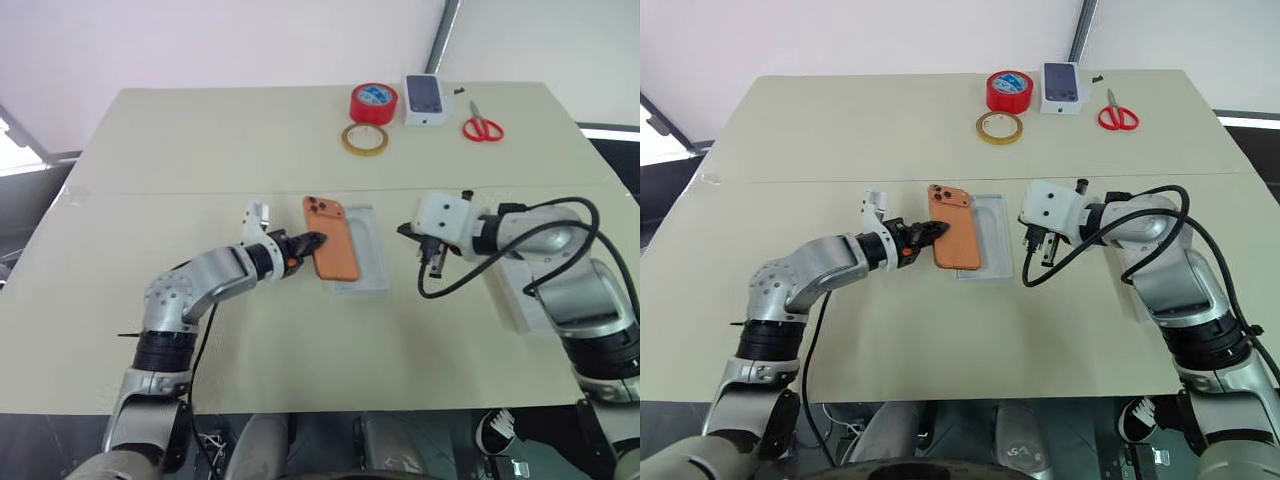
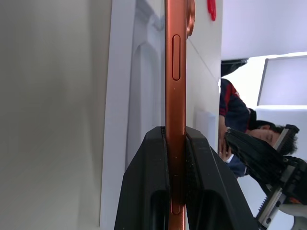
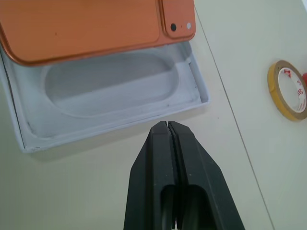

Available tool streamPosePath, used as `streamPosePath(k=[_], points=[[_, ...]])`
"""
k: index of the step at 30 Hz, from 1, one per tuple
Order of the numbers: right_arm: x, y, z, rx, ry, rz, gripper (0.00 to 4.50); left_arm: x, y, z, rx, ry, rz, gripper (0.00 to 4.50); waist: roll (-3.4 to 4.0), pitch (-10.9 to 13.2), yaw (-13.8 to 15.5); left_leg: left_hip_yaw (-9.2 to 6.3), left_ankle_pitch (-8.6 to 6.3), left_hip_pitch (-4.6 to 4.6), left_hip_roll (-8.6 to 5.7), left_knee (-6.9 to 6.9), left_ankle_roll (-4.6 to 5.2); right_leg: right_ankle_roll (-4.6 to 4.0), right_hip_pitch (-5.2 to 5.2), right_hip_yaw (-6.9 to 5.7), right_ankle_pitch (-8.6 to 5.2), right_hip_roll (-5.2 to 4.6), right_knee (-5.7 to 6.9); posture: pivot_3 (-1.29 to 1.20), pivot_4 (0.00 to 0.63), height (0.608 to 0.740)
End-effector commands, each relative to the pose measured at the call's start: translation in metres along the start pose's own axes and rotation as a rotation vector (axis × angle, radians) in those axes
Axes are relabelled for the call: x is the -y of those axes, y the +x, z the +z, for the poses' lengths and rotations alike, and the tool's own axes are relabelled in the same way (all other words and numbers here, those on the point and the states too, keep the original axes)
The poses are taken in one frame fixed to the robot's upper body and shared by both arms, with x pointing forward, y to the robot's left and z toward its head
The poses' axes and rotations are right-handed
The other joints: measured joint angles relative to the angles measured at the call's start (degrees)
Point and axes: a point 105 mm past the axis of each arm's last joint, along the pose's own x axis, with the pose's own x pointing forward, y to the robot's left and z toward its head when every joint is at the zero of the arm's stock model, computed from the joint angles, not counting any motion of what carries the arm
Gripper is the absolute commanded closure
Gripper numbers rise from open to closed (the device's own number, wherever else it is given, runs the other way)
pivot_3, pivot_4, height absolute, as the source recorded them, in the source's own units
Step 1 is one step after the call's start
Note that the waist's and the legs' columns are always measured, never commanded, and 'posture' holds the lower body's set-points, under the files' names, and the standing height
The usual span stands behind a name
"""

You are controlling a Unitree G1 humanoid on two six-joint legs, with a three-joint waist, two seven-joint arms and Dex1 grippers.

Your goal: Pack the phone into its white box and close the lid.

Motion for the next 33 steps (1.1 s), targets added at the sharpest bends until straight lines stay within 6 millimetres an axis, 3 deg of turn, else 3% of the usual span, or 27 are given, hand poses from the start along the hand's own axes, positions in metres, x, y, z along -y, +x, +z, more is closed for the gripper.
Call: streamPosePath(k=[1,12,17,22,33], points=[[0.006,-0.011,0.005,0.007,-0.019,-0.058,4.50,0.018,0.008,0.003,-0.001,0.029,-0.087,4.49,-0.01,0.0,0.0,0.00,0.00,-0.01,0.00,0.02,0.00,0.00,0.00,0.00,0.00,0.00,0.00,0.00,0.150,0.740],[0.002,-0.015,-0.008,-0.037,0.018,-0.066,4.50,0.029,0.037,-0.010,-0.093,0.060,-0.128,4.49,-0.04,0.0,0.0,-0.01,0.00,-0.03,-0.01,0.06,0.00,0.01,0.01,-0.03,0.00,0.01,0.00,0.00,0.150,0.740],[0.001,-0.019,-0.011,-0.017,0.080,-0.060,4.50,0.028,0.039,-0.011,-0.104,0.080,-0.116,4.49,-0.05,0.0,0.0,-0.01,0.00,-0.03,0.00,0.05,0.00,0.01,0.00,-0.03,-0.01,0.01,0.00,0.00,0.150,0.740],[-0.007,-0.025,-0.010,0.082,0.247,-0.018,4.50,0.024,0.038,-0.010,-0.098,0.093,-0.105,4.49,-0.07,0.0,0.0,-0.01,0.00,-0.04,0.00,0.06,0.00,0.01,0.02,-0.04,-0.01,0.01,0.00,0.00,0.150,0.740],[-0.011,-0.023,-0.014,0.086,0.285,-0.017,4.50,0.022,0.041,-0.009,-0.106,0.098,-0.094,4.49,-0.09,0.1,0.0,0.00,0.00,-0.04,0.00,0.07,0.00,0.02,0.03,-0.04,-0.01,0.01,0.00,0.00,0.150,0.740]])
